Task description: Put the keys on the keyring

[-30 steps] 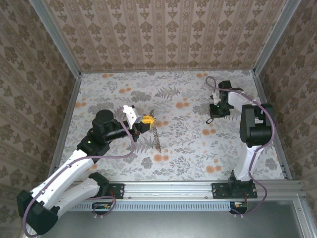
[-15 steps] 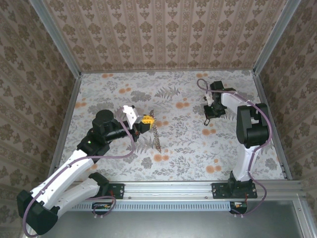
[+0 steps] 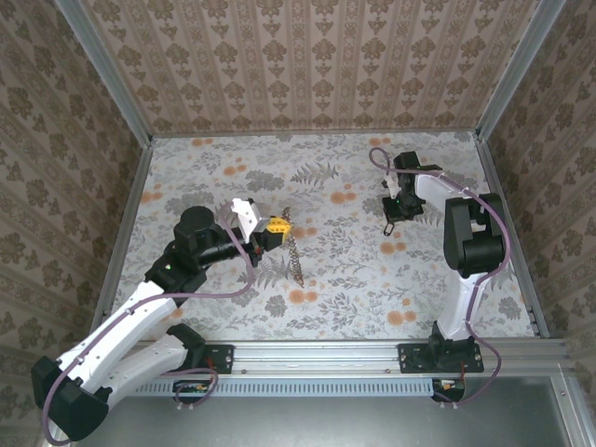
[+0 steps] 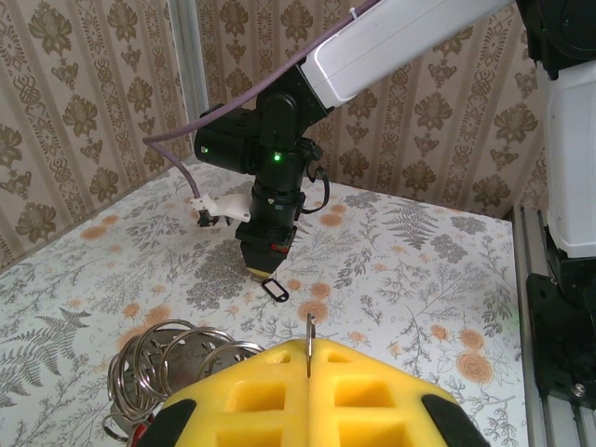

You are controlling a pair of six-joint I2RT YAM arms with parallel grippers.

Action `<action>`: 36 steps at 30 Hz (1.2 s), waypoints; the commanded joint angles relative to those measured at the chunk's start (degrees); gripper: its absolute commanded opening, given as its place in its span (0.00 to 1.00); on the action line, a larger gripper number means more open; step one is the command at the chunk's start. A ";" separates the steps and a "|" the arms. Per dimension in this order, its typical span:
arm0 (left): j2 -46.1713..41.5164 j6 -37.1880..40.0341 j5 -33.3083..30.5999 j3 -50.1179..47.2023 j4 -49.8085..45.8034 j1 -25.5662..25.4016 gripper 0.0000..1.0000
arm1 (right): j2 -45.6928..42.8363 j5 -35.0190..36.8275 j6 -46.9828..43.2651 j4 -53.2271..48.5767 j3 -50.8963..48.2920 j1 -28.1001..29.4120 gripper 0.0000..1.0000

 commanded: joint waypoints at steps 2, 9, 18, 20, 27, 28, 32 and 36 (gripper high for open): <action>-0.98 -0.13 0.69 0.23 2.42 -0.32 0.00 | 2.63 -1.15 -0.85 -0.09 0.29 0.50 0.09; -1.06 0.00 0.80 0.20 2.46 -0.37 0.00 | 2.55 -1.78 -0.99 0.22 0.29 0.47 0.13; -0.96 0.08 0.65 0.18 2.38 -0.52 0.00 | 2.35 -3.34 -1.18 1.02 -0.06 0.45 0.13; -0.93 0.08 0.64 0.23 2.31 -0.52 0.00 | 2.23 -4.01 -1.19 1.36 -0.21 0.43 0.13; -0.55 0.10 0.65 0.22 2.31 -0.52 0.00 | 1.27 -5.74 -1.09 2.33 -0.89 0.43 0.13; -0.59 0.08 0.65 0.22 2.29 -0.53 0.00 | 1.31 -5.88 -1.20 2.50 -0.94 0.44 0.13; -0.59 0.17 0.53 0.23 2.27 -0.51 0.00 | 0.96 -6.61 -0.96 3.29 -1.29 0.41 0.14; -0.43 0.17 0.55 0.22 2.27 -0.50 0.00 | 0.39 -6.96 -0.93 3.43 -1.28 0.43 0.15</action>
